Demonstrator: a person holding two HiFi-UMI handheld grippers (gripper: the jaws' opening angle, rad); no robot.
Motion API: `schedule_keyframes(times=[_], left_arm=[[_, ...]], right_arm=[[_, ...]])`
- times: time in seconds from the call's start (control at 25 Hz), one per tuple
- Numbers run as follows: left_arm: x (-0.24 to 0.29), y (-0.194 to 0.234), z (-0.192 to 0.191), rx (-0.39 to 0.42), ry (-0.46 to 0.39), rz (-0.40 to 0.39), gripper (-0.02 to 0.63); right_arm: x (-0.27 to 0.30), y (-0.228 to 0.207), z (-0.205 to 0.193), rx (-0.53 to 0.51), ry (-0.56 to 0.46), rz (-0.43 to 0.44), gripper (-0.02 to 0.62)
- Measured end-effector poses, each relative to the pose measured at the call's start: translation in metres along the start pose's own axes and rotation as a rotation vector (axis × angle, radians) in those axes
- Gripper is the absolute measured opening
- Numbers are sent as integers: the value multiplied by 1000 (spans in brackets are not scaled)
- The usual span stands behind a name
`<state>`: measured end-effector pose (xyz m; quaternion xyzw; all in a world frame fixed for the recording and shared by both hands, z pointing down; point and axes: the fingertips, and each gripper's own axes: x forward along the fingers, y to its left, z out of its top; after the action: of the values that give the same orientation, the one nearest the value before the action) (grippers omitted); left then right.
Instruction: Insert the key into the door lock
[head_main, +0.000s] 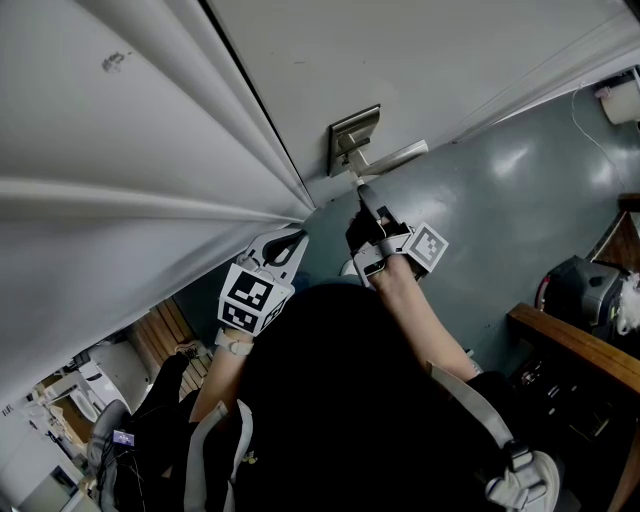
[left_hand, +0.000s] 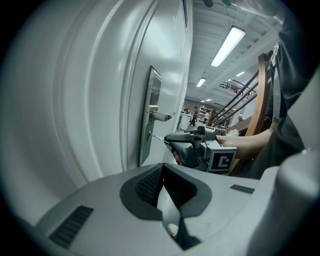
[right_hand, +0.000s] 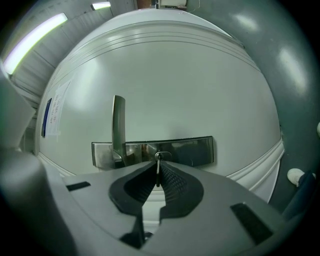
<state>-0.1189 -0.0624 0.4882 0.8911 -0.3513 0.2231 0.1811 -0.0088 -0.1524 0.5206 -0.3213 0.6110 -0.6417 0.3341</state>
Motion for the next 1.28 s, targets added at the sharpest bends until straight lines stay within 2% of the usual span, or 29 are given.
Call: schedule_keyframes(times=[0.4, 0.76, 1.28], left_arm=[[1, -1, -1, 2, 4, -4, 9], [-2, -1, -1, -1, 7, -3, 9], [15, -11, 2, 28, 12, -95, 9]], right_arm=[[15, -2, 11, -34, -3, -19, 32], [47, 2, 9, -16, -13, 7, 32], [32, -1, 6, -53, -22, -6, 34]])
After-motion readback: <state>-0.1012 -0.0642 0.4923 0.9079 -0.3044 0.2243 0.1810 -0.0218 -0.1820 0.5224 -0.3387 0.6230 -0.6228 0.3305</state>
